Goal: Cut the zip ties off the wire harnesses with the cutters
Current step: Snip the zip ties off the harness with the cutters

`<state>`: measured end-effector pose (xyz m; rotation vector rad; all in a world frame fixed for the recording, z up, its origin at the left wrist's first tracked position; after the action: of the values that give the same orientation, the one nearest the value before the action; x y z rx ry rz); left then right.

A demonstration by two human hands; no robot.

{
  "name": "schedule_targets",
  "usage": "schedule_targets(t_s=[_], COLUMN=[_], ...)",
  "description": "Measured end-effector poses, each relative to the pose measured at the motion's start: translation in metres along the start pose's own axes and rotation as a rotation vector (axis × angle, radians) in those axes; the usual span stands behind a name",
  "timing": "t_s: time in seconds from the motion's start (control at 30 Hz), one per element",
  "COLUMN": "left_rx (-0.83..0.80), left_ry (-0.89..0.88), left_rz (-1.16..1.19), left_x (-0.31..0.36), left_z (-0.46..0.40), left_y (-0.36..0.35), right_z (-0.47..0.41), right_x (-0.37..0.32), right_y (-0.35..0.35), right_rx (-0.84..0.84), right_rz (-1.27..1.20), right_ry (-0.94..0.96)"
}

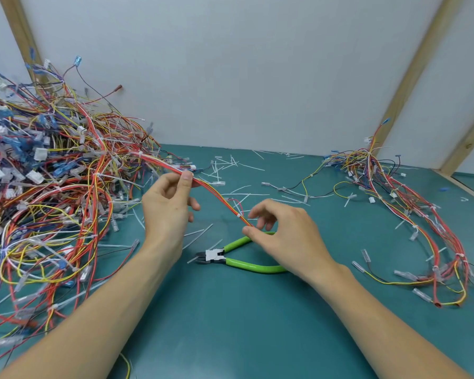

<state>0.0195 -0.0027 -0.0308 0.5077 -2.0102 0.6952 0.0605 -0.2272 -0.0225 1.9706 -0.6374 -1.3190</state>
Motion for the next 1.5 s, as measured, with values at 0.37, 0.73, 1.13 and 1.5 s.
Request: schedule_targets(t_s=[0.37,0.73,1.13,1.5], left_rx=[-0.293,-0.403,0.105,-0.374], left_ry=[0.065,0.032,-0.072,-0.163], left_rz=[-0.074,-0.022,-0.020,-0.092], left_x=[-0.006,-0.002,0.004,0.019], left_z=[0.019,0.023,-0.003,0.027], left_y=[-0.029,-0.040,0.013,-0.040], right_z=[-0.003,0.000,-0.003,0.005], right_x=[0.006,-0.001,0.007,-0.012], right_y=[-0.001,-0.001,-0.004,0.031], right_rx=[-0.047,-0.036,-0.085,0.218], right_rz=[-0.389,-0.314,-0.222,-0.188], right_ry=[-0.071,0.012,-0.030,0.057])
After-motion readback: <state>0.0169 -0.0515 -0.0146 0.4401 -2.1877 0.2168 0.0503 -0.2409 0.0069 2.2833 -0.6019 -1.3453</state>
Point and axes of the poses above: each hand's wrist, its own z-axis away from the middle knuckle, its own y-axis out of the back of the hand, x = y × z, the point moved 8 cm from there along -z, towards the middle knuckle, and after that the axes turned 13 degrees about -y, right-handed, at the moved point
